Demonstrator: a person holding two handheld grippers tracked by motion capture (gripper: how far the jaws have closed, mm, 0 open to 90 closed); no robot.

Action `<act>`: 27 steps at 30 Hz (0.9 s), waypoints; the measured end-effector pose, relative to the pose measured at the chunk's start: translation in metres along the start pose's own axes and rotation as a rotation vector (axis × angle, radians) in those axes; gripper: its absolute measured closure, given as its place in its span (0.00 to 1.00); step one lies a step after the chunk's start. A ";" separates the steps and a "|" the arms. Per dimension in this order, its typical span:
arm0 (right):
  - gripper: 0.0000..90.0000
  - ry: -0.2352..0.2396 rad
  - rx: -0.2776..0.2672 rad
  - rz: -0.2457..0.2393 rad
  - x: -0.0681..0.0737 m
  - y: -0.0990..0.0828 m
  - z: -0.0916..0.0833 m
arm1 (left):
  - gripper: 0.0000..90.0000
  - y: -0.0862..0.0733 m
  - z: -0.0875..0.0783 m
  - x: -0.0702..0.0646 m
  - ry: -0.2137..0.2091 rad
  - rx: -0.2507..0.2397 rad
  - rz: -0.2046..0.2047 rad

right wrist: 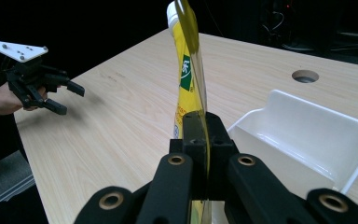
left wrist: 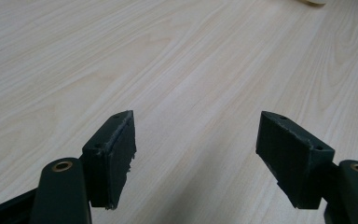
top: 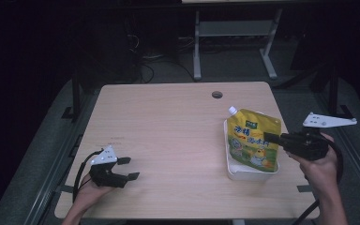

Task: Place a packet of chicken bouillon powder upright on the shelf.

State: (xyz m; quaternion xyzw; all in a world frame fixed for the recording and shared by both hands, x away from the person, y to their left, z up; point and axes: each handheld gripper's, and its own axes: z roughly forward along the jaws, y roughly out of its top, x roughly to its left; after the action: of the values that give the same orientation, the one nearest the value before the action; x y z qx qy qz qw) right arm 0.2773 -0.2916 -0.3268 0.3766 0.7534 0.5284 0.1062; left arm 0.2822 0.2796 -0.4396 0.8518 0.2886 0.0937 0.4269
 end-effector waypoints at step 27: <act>0.99 0.001 0.015 0.048 -0.014 -0.023 0.013 | 0.31 0.000 -0.001 0.001 -0.001 -0.010 -0.006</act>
State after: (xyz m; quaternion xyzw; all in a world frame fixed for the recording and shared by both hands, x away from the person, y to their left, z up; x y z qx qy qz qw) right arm 0.2839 -0.2953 -0.3557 0.3951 0.7483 0.5252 0.0903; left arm 0.2822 0.2809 -0.4386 0.8488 0.2907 0.0936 0.4316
